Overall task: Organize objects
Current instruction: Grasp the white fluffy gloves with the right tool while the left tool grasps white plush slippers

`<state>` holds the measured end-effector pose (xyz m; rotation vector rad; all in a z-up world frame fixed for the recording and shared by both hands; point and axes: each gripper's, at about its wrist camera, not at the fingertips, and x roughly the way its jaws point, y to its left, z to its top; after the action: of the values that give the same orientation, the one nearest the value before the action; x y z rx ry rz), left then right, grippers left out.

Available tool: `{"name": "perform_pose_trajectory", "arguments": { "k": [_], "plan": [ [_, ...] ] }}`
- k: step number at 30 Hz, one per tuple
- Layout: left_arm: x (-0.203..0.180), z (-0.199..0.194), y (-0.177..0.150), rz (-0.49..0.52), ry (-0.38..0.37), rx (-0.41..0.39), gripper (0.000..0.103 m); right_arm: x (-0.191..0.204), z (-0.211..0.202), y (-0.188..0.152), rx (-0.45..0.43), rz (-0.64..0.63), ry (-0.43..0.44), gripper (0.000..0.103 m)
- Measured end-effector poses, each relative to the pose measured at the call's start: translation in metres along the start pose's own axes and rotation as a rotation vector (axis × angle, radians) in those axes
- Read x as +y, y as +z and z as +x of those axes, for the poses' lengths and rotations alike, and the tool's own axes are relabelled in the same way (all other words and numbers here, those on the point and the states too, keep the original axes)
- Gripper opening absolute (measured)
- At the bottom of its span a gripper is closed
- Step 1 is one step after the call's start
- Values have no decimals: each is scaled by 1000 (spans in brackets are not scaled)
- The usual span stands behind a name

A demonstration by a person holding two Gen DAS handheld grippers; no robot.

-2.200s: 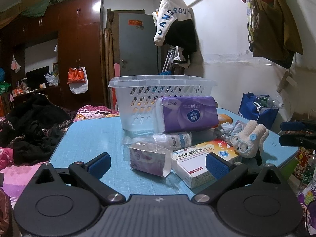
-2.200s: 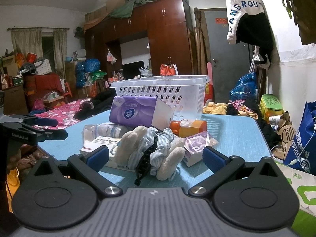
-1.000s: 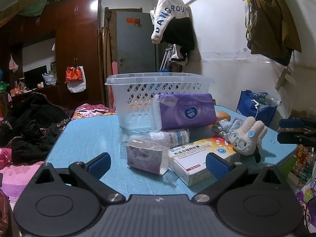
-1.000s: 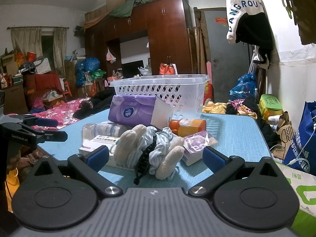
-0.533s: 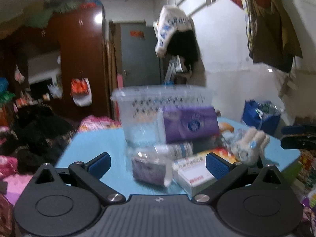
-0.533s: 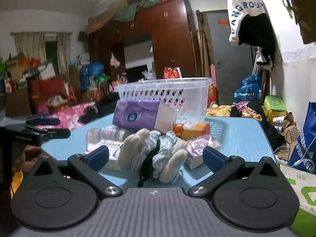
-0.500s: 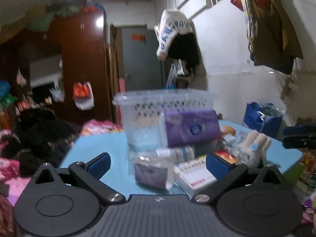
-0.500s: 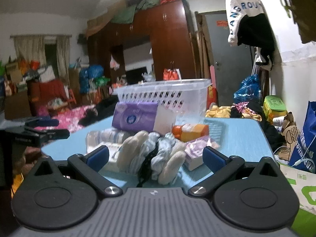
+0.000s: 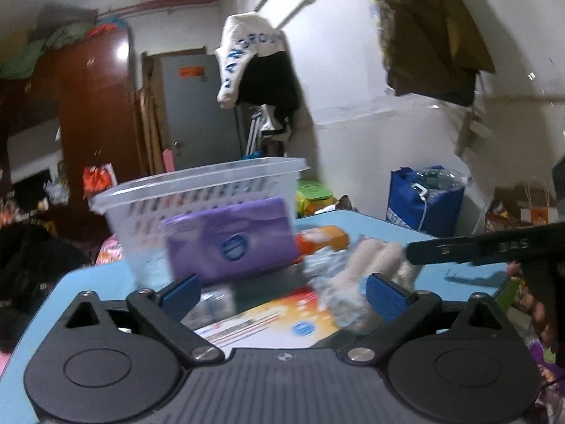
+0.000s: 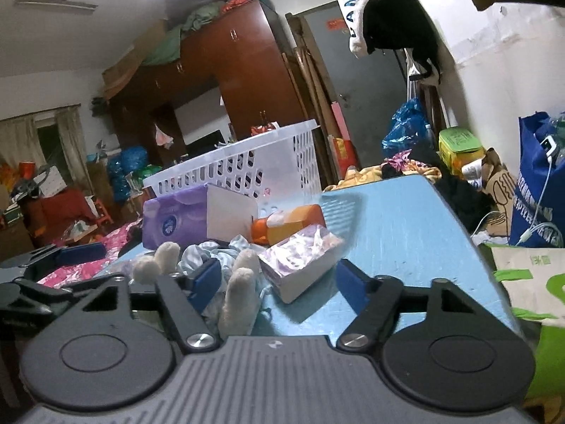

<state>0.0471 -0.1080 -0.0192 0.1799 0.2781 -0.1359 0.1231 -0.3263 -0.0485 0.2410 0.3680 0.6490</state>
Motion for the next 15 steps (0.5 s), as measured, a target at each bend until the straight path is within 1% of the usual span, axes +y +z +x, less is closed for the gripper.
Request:
{"name": "perform_pose_trajectory", "arguments": {
  "k": [1, 3, 4, 6, 8, 9, 11, 13, 15],
  "plan": [
    [-6, 3, 1, 11, -6, 1, 98, 1, 1, -1, 1, -1, 2, 63],
    [-13, 8, 2, 12, -24, -9, 91, 3, 3, -4, 4, -4, 11, 55],
    [-15, 10, 3, 11, -31, -8, 91, 5, 3, -5, 3, -6, 20, 53],
    [-19, 12, 3, 11, -46, -7, 84, 7, 3, -7, -7, -10, 25, 48],
    [-21, 8, 2, 18, -59, -14, 81, 10, 1, -8, -15, -22, 29, 44],
    [-24, 6, 2, 31, -62, -23, 81, 11, 1, -8, -16, -26, 31, 40],
    [-30, 3, 1, 64, -62, -41, 81, 14, -1, -8, -13, -37, 33, 34],
    [-33, 2, 0, 83, -66, -45, 81, 15, -2, -7, -13, -41, 34, 32],
    [-35, 1, 0, 87, -74, -47, 81, 15, -4, -7, -13, -49, 31, 25]
  ]
}}
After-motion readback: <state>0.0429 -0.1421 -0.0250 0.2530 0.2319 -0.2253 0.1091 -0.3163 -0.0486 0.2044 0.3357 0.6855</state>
